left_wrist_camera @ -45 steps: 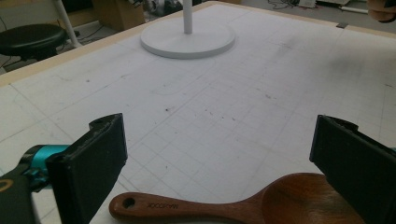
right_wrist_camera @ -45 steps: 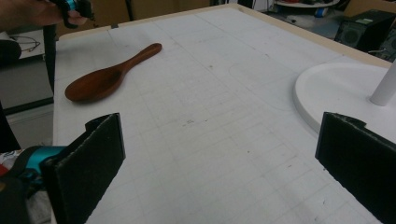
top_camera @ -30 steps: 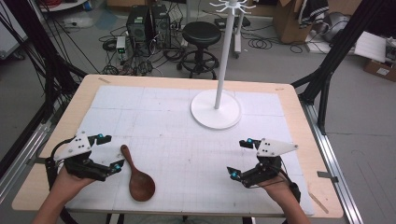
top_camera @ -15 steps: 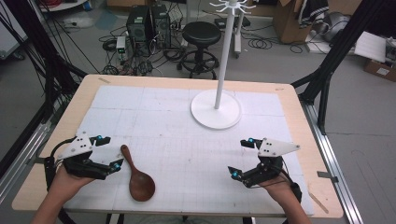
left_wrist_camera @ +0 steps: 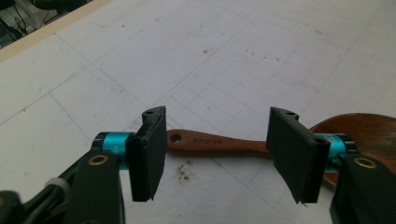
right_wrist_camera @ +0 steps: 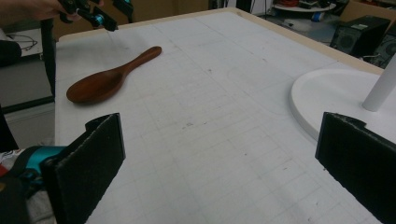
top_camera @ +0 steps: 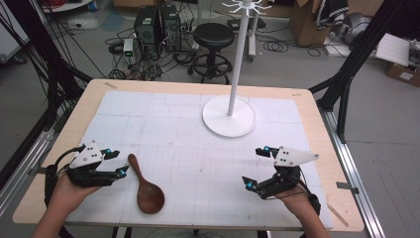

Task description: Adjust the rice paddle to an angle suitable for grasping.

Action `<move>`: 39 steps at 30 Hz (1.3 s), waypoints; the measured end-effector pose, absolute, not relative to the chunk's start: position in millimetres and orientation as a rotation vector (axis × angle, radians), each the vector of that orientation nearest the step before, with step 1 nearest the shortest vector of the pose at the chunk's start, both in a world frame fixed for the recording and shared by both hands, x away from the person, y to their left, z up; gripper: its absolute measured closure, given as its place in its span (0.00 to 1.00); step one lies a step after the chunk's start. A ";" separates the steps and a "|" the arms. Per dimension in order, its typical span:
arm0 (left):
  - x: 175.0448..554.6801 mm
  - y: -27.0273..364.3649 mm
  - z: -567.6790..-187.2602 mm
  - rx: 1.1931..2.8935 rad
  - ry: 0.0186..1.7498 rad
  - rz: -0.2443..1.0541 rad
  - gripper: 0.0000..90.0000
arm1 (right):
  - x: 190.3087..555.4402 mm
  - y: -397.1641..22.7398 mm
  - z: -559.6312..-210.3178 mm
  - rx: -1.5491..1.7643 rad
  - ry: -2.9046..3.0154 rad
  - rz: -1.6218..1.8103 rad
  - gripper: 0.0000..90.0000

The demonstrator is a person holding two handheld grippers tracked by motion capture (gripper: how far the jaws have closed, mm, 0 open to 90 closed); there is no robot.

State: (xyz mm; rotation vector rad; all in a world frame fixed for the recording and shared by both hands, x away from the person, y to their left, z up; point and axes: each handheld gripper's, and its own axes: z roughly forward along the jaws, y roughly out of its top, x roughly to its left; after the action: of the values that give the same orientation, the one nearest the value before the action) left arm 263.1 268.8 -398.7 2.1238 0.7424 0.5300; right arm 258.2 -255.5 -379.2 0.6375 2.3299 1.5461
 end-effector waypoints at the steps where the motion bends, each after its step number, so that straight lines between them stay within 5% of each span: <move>1: 264.0 268.3 -399.7 2.133 0.761 0.543 0.57 | 258.0 -255.6 -379.1 0.639 2.331 1.547 0.01; 13: 274.2 266.9 -404.0 2.270 0.760 0.488 0.99 | 258.0 -255.8 -378.5 0.639 2.330 1.548 0.01; 39: 316.4 262.2 -411.5 2.585 0.650 0.284 1.00 | 259.2 -258.1 -376.5 0.650 2.319 1.551 0.01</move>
State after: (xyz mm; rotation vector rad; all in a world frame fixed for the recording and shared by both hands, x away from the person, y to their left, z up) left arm 316.4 262.2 -411.5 2.5845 0.6503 0.2844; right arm 259.2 -258.1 -376.5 0.6499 2.3195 1.5512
